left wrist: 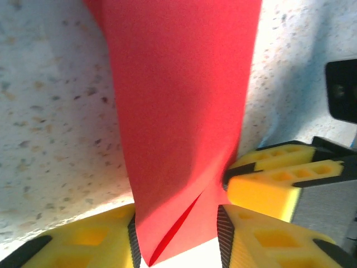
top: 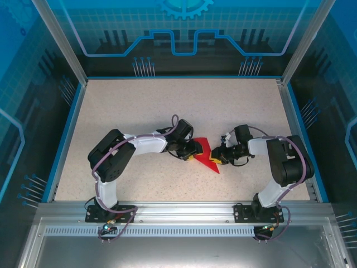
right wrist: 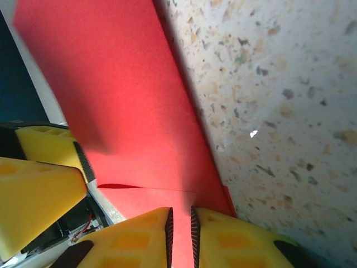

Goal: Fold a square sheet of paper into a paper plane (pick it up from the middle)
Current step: Fold the wing for the fifth time at the center of the table.

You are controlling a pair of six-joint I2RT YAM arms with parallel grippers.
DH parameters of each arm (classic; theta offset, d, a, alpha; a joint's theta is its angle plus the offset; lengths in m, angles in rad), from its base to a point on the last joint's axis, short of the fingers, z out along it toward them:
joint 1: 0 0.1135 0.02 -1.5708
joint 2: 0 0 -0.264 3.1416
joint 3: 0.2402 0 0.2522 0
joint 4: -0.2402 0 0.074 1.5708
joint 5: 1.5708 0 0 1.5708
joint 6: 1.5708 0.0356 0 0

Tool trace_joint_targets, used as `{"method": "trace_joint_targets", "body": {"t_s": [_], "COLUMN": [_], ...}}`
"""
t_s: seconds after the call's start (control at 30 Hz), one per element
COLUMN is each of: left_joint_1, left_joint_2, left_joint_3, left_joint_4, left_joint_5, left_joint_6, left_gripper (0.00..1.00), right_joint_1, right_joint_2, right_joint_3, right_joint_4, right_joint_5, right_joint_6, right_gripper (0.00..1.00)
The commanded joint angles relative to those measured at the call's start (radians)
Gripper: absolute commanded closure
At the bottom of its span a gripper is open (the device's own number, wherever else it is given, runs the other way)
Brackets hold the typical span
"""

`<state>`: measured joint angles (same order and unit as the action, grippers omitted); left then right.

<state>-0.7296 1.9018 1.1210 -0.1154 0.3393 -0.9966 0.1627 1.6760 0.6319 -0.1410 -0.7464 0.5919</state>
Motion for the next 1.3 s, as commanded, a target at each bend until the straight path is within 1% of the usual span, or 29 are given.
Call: {"method": "trace_joint_targets", "body": {"t_s": [0.0, 0.2, 0.4, 0.5, 0.57, 0.6, 0.73, 0.8, 0.9, 0.97, 1.03, 1.07, 1.13, 1.2, 1.23, 1.27], "left_joint_1": [-0.003, -0.001, 0.023, 0.051, 0.078, 0.088, 0.115, 0.116, 0.117, 0.117, 0.118, 0.119, 0.123, 0.124, 0.126, 0.129], "left_joint_2": [0.029, 0.050, 0.070, 0.049, 0.032, 0.025, 0.010, 0.005, 0.000, 0.002, 0.006, 0.006, 0.011, 0.011, 0.011, 0.010], "left_joint_3": [0.032, 0.061, 0.091, 0.076, 0.065, 0.059, 0.053, 0.057, 0.058, 0.061, 0.068, 0.073, 0.075, 0.079, 0.083, 0.087], "left_joint_4": [0.022, 0.000, -0.033, -0.052, -0.074, -0.076, -0.100, -0.117, -0.131, -0.137, -0.148, -0.154, -0.152, -0.158, -0.164, -0.172], "left_joint_5": [0.037, 0.027, 0.045, 0.047, 0.047, 0.050, 0.067, 0.067, 0.066, 0.072, 0.080, 0.081, 0.091, 0.105, 0.107, 0.106], "left_joint_6": [-0.010, 0.003, 0.036, 0.055, 0.067, 0.068, 0.081, 0.088, 0.093, 0.094, 0.102, 0.106, 0.105, 0.107, 0.112, 0.116], "left_gripper": [0.62, 0.71, 0.87, 0.91, 0.98, 1.00, 1.00, 1.00, 1.00, 1.00, 1.00, 1.00, 1.00, 1.00, 1.00, 1.00], "right_joint_1": [0.010, 0.010, 0.011, 0.016, 0.032, 0.039, 0.061, 0.075, 0.123, 0.184, 0.253, 0.283, 0.326, 0.385, 0.412, 0.440], "right_joint_2": [0.074, 0.071, 0.082, 0.081, 0.073, 0.065, 0.001, -0.049, -0.139, -0.199, -0.241, -0.266, -0.306, -0.334, -0.345, -0.358], "right_joint_3": [-0.037, -0.037, -0.042, -0.041, -0.034, -0.031, -0.028, -0.029, -0.018, 0.007, 0.026, 0.010, -0.017, -0.018, -0.020, -0.028], "right_joint_4": [0.033, 0.050, 0.089, 0.132, 0.150, 0.152, 0.143, 0.126, 0.063, -0.008, -0.063, -0.038, 0.018, 0.013, 0.011, 0.017], "right_joint_5": [0.075, 0.056, 0.041, 0.011, 0.000, 0.001, 0.034, 0.075, 0.187, 0.319, 0.519, 0.589, 0.620, 0.673, 0.702, 0.727], "right_joint_6": [0.002, 0.001, 0.018, 0.040, 0.052, 0.054, 0.060, 0.047, -0.010, -0.065, -0.062, -0.051, -0.072, -0.123, -0.156, -0.186], "right_gripper": [0.80, 0.78, 0.79, 0.79, 0.79, 0.78, 0.77, 0.76, 0.75, 0.75, 0.77, 0.76, 0.70, 0.68, 0.64, 0.58]}}
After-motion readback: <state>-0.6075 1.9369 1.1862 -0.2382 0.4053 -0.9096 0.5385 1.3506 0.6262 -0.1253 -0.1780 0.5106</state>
